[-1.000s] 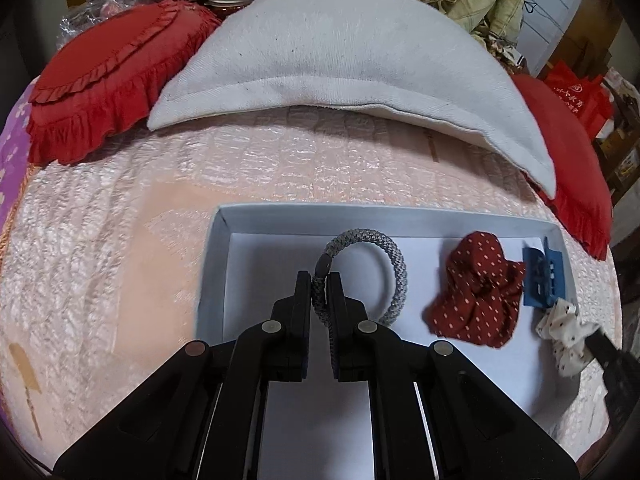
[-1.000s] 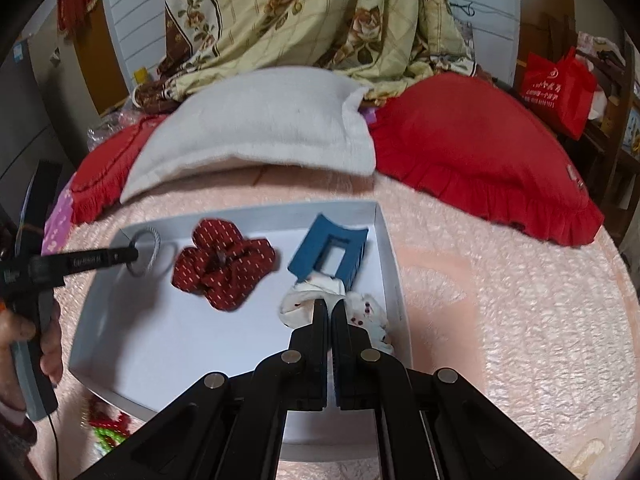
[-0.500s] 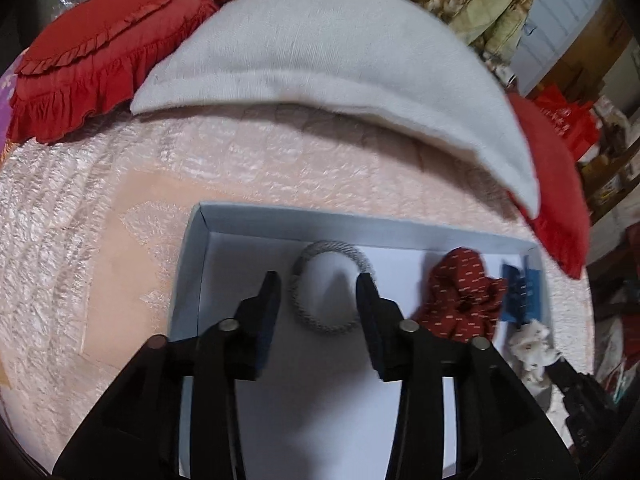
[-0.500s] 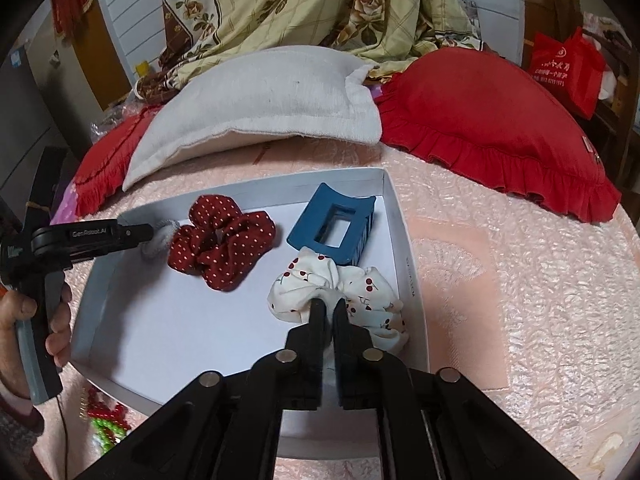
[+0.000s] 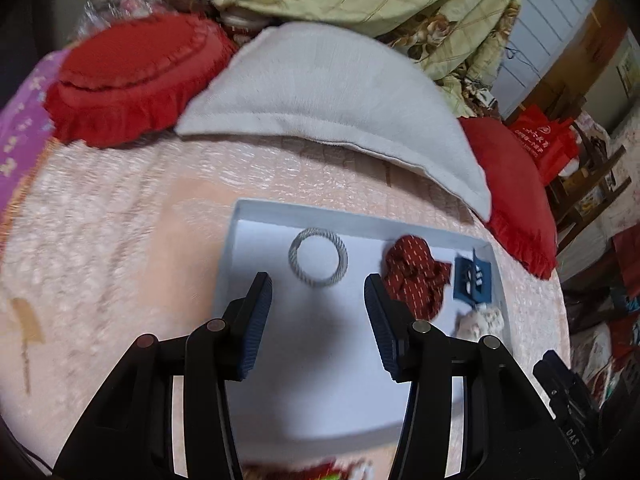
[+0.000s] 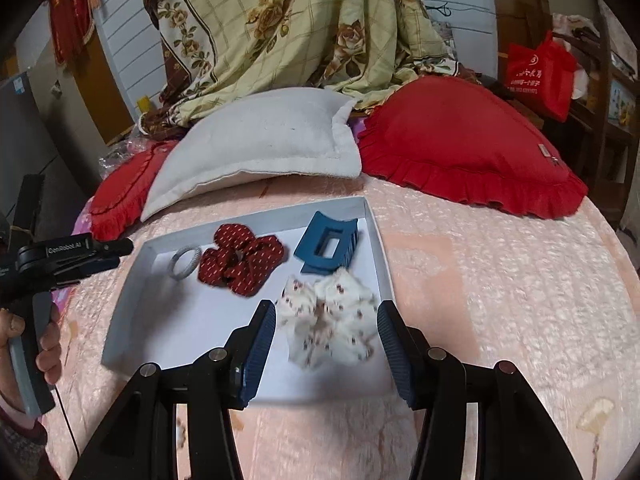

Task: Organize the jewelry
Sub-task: 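Open both tools to drop bangle and scrunchie into the box, then grasp the brown bead bracelet with the right tool while the left tool grasps the clear spiral hair tie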

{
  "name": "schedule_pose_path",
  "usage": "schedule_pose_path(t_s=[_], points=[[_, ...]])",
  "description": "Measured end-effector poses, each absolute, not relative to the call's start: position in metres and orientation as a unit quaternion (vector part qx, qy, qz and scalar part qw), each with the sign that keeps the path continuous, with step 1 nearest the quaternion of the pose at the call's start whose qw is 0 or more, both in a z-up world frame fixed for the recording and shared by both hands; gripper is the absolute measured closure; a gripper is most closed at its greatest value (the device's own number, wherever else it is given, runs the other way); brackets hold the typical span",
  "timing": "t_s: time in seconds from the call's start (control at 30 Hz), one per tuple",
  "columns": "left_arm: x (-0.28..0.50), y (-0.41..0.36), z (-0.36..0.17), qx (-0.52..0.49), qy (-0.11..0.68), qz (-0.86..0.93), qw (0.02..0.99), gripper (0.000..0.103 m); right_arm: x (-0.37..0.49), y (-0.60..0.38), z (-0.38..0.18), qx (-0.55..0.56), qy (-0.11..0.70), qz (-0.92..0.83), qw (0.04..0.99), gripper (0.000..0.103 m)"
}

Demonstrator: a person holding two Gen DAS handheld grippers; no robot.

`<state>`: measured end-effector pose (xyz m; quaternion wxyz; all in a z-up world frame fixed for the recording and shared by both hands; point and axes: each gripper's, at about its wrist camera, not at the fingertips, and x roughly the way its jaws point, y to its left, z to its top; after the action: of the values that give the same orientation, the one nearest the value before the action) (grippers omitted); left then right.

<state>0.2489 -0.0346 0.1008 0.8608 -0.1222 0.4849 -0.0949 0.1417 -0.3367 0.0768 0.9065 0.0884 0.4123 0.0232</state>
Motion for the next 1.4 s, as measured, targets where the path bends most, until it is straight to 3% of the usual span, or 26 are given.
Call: schedule_pose_path(t_s=[0.4, 0.77, 1.1, 1.4], points=[[0.134, -0.012, 0.115, -0.073, 0.445, -0.080, 0.889, 0.056, 0.064, -0.333, 0.077, 0.110, 0.408, 0.033, 0.906, 0.052], [0.056, 0.002, 0.091, -0.031, 0.424, -0.030, 0.905, 0.056, 0.012, -0.321, 0.058, 0.116, 0.417, 0.045, 0.900, 0.052], [0.031, 0.021, 0.049, -0.072, 0.476, -0.033, 0.876, 0.056, -0.009, -0.268, 0.030, 0.061, 0.444, 0.092, 0.889, 0.052], [0.039, 0.003, 0.040, -0.053, 0.465, -0.069, 0.881, 0.057, -0.006, -0.242, 0.010, 0.029, 0.458, 0.106, 0.882, 0.054]])
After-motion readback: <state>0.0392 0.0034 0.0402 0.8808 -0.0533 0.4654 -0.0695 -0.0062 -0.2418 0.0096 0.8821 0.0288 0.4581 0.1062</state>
